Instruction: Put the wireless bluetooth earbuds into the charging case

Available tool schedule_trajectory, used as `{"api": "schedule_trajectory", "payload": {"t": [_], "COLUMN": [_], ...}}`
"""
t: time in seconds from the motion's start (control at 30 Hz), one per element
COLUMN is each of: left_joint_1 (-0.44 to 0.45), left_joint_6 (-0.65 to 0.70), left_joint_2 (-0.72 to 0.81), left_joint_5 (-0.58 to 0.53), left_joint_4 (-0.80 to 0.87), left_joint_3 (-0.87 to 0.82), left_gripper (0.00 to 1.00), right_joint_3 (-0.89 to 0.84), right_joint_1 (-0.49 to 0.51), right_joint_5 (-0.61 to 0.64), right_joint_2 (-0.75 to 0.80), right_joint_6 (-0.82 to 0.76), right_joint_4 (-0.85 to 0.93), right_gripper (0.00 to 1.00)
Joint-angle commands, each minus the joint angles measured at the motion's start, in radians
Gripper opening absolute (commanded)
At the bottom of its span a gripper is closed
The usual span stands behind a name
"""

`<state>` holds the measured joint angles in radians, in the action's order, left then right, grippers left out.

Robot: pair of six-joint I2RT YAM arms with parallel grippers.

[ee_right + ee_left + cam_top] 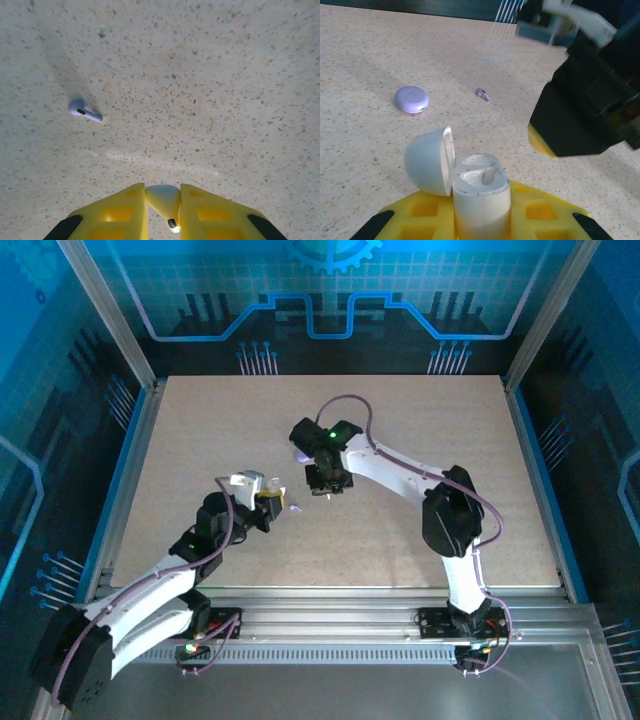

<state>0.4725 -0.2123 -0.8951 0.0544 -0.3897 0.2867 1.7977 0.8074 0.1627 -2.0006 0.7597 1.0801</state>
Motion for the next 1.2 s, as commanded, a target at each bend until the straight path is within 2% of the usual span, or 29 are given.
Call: {"api": "schedule_trajectory", "payload": {"t": [0.0, 0.2, 0.4, 0.67, 0.9, 1.17], "left_joint_1": [0.033, 0.091, 0.131, 0.170, 0.181, 0.184], "left_joint_6": [-0.002, 0.011, 0.048, 0.091, 0.070, 0.069], "left_joint_2": [-0.061, -0.232, -0.331, -0.397, -0.451, -0.446], "left_joint_5": [0.024, 0.040, 0.093, 0.129, 0.137, 0.140], "left_joint_4": [-0.159, -0.331, -0.460, -0.559, -0.680, -0.695], "left_joint_3": [-0.015, 0.009, 0.040, 0.077, 0.091, 0.101], "left_gripper": [0.20, 0.20, 0.20, 0.20, 0.20, 0.20], "right_joint_3": [0.014, 0.028, -0.002, -0.122, -0.204, -0.300], "right_joint_1": [-0.016, -0.028, -0.028, -0.029, -0.026, -0.013], "right_joint_5": [0.031, 0.031, 0.018, -0.003, -0.023, -0.032], "right_joint_2": [0.058, 0.129, 0.215, 0.344, 0.418, 0.479], "right_joint_6": [0.018, 0.015, 0.020, 0.047, 0.051, 0.051], "right_joint_4": [0.002, -0.008, -0.075, -0.203, -0.286, -0.394], "right_gripper": [0.20, 0.20, 0.20, 0.20, 0.21, 0.21]}}
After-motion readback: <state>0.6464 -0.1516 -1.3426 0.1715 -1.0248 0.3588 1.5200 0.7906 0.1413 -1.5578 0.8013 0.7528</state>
